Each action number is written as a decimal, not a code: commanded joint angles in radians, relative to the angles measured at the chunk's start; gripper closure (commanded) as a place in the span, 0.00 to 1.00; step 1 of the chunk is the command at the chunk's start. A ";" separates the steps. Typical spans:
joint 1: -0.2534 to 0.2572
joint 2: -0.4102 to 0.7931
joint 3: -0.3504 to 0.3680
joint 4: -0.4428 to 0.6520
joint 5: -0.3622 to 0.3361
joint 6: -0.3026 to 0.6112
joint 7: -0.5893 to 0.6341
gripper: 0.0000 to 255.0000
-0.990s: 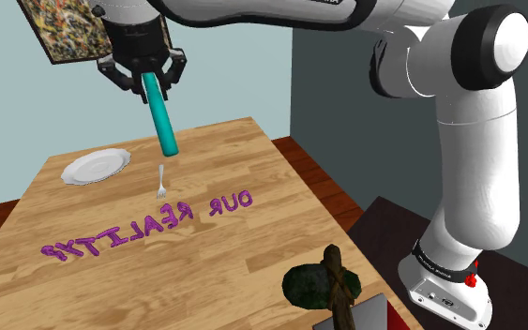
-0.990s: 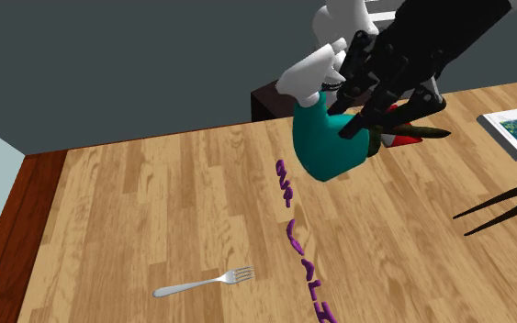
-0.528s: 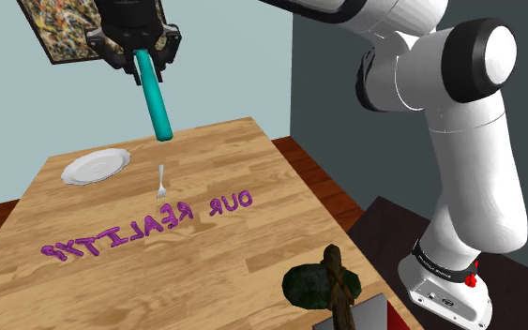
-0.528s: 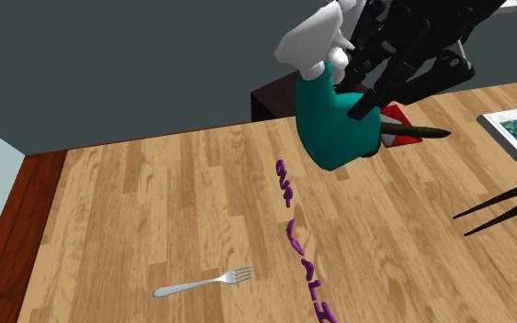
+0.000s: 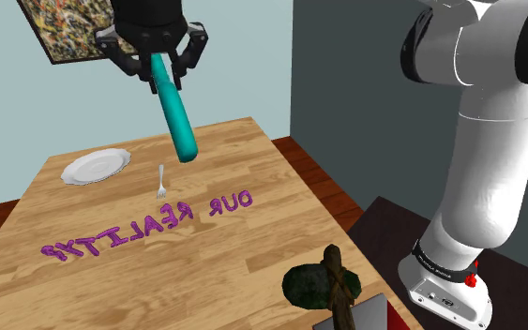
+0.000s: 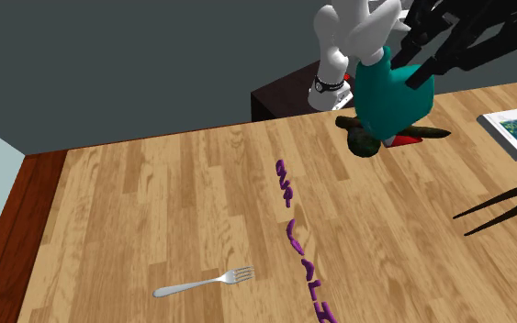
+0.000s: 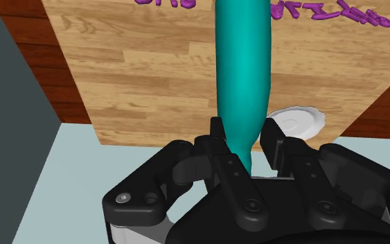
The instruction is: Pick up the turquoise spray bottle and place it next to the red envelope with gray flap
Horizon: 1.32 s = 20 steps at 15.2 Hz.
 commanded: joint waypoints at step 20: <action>-0.009 -0.715 -0.124 -0.309 0.665 -0.020 0.032 1.00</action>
